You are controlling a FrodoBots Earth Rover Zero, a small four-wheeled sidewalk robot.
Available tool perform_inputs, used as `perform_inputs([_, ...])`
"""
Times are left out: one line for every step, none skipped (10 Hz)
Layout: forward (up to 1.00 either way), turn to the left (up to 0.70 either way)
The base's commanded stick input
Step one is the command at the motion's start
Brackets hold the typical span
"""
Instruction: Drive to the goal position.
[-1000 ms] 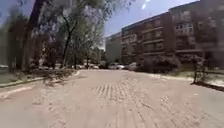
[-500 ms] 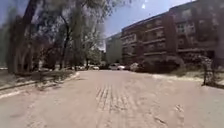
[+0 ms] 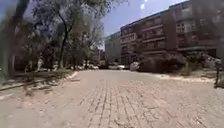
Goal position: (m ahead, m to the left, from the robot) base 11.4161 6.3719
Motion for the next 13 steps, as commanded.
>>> perform_inputs([0.85, 0.0])
perform_inputs([0.85, 0.0])
perform_inputs([0.85, 0.0])
perform_inputs([0.85, 0.0])
perform_inputs([0.85, 0.0])
perform_inputs([0.85, 0.0])
perform_inputs([0.85, 0.0])
perform_inputs([0.85, 0.0])
perform_inputs([0.85, 0.0])
perform_inputs([0.85, 0.0])
perform_inputs([0.85, 0.0])
perform_inputs([0.85, 0.0])
perform_inputs([0.85, 0.0])
